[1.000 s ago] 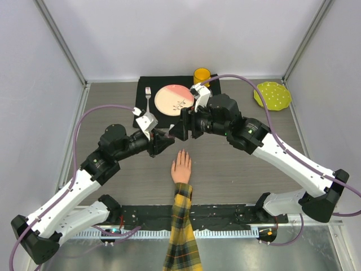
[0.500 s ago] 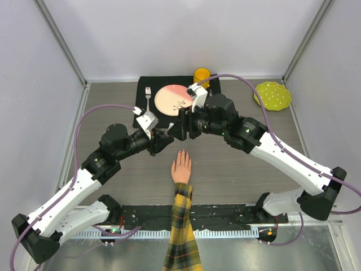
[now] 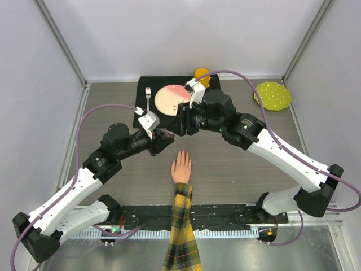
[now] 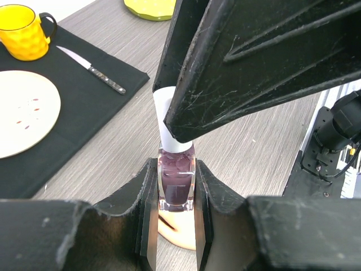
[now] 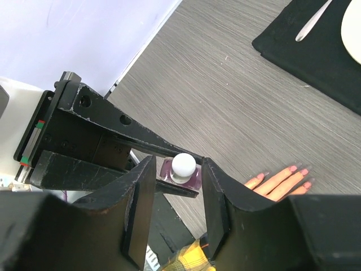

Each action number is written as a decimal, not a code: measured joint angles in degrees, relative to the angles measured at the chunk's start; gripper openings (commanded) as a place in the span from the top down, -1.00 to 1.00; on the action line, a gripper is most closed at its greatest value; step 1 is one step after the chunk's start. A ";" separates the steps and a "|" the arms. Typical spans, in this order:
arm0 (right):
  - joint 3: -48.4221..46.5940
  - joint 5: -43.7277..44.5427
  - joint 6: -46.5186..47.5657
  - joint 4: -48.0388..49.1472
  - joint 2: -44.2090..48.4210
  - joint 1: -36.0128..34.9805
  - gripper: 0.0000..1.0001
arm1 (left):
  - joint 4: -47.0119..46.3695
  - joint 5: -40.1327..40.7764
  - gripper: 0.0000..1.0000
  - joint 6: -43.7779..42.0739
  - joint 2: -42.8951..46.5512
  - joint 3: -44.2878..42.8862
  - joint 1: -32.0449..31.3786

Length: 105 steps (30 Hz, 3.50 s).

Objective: Paint the nails

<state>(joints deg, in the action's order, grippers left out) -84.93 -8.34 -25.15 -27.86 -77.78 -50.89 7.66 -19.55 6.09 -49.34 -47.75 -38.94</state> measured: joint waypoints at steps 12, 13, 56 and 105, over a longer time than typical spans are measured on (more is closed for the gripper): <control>-0.07 -2.08 1.01 -1.03 -0.90 0.00 0.23 | 0.50 -0.11 1.00 -0.76 0.00 0.00 0.00; -0.07 -2.14 1.07 -1.07 -1.01 0.00 0.25 | 0.52 -0.17 1.00 -0.79 0.02 0.00 0.00; -5.57 -9.62 7.15 -9.40 -4.50 0.87 0.66 | 3.41 -4.76 1.00 -5.11 1.25 0.00 0.00; -0.28 -9.92 12.61 -5.92 3.39 1.05 0.98 | 4.39 -10.43 1.00 -6.82 1.14 0.13 -0.04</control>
<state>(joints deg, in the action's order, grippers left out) -85.21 -18.26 -12.53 -33.78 -74.39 -49.84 12.05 -29.98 -0.73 -48.21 -47.62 -38.98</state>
